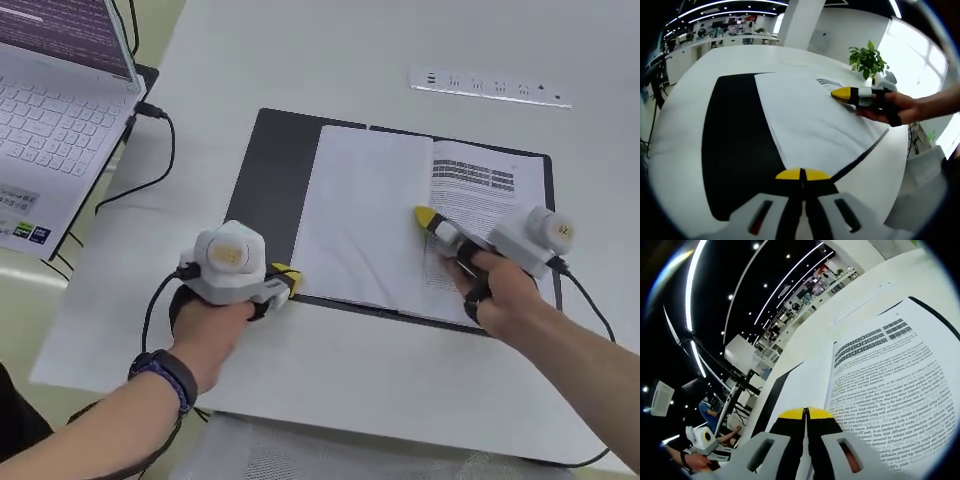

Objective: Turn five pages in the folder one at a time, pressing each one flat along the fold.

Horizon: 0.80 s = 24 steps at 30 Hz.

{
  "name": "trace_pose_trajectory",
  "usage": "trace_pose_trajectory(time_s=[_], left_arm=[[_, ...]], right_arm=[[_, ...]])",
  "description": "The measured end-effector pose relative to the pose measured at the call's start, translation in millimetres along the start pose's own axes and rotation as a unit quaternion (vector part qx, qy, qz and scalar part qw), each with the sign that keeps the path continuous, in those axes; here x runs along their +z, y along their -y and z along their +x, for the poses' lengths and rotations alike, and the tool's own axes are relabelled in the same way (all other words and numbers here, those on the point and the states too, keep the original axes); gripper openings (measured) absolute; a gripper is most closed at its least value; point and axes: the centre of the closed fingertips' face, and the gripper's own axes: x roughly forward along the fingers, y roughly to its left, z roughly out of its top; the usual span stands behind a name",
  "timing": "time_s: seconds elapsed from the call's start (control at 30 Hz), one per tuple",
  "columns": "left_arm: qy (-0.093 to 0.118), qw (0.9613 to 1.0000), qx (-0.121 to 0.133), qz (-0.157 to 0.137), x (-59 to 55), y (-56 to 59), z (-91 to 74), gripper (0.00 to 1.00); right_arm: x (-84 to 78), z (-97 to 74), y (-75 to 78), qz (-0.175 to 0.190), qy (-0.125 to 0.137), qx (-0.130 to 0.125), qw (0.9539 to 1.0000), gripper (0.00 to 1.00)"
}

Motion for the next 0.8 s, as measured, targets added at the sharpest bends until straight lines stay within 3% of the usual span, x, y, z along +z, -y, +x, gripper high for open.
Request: trace_pose_trajectory(time_s=[0.33, 0.8], left_arm=[[-0.001, 1.0000, 0.003, 0.003, -1.5, -6.0, 3.9, 0.00], [-0.004, 1.0000, 0.005, 0.005, -4.5, -8.6, 7.2, 0.00]], right_arm=[[21.5, 19.1, 10.3, -0.017, 0.014, -0.016, 0.9996, 0.00], [38.9, 34.4, 22.5, -0.005, 0.048, -0.026, 0.9985, 0.00]])
